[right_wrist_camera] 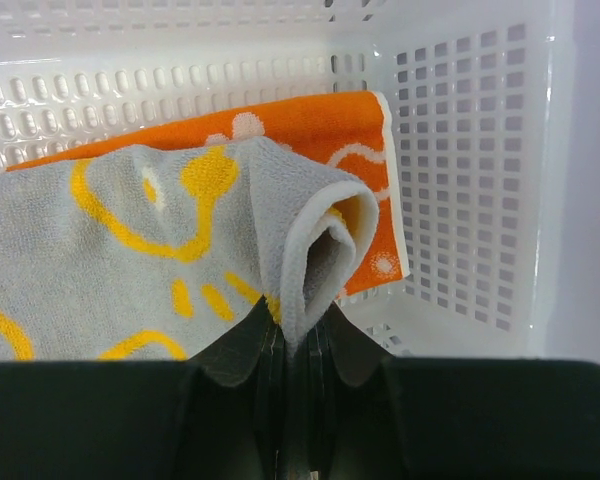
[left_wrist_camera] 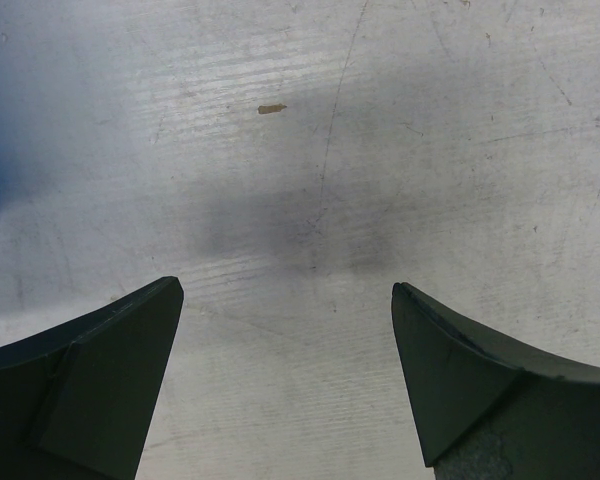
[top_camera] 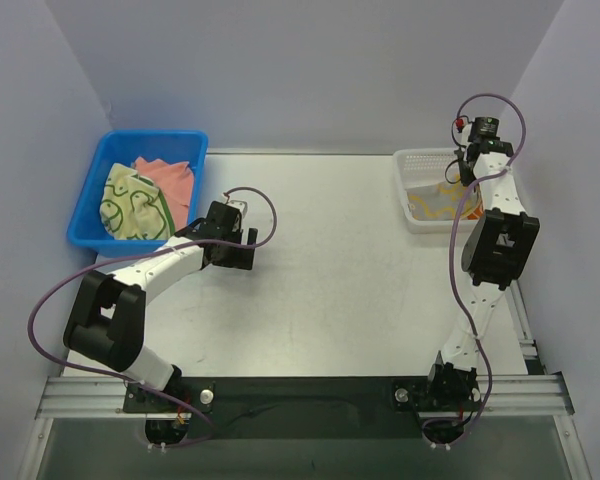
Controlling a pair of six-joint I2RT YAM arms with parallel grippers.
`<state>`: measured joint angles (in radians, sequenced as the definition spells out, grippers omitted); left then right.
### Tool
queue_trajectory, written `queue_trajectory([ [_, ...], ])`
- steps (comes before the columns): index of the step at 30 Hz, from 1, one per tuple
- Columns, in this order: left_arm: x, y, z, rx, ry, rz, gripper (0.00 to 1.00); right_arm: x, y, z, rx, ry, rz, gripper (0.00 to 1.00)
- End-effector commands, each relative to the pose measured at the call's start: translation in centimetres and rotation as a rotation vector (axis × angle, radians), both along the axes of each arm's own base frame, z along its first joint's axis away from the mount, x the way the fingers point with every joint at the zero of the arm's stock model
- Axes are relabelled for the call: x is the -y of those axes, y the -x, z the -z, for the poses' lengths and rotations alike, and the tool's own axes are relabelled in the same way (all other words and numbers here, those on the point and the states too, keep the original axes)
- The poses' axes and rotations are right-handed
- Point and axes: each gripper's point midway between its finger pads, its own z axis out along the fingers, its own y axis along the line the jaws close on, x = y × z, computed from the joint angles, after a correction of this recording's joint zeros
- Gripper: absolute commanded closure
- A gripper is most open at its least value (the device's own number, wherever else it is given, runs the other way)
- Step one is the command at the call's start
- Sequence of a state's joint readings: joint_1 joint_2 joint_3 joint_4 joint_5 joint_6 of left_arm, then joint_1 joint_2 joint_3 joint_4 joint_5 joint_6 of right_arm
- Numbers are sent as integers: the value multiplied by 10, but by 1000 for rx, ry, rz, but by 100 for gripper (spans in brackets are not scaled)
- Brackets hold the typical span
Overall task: Fold and stack the towels
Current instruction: Neatly place the folded towel into the bin
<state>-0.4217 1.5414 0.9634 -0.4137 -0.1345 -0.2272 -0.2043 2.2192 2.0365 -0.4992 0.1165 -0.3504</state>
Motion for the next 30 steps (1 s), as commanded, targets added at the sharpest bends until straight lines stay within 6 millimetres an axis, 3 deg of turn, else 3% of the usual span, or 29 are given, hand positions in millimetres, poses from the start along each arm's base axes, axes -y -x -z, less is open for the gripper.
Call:
queue_trajectory([
  [1,6,-16,-15,60,23,5,3,12,7,-41,64,63,25,100],
  [20,6,-16,-15,57,25,6,3,26,7,-54,89,134,34,100],
  [25,6,-16,-15,57,25,6,3,28,5,-45,75,139,31,100],
  [27,6,-16,-15,57,24,8,3,26,2,-40,73,125,20,89],
  [28,7,-17,-15,60,27,7,3,25,2,-34,66,117,24,69],
  [30,7,-16,-14,55,26,8,3,24,1,-28,63,108,30,46],
])
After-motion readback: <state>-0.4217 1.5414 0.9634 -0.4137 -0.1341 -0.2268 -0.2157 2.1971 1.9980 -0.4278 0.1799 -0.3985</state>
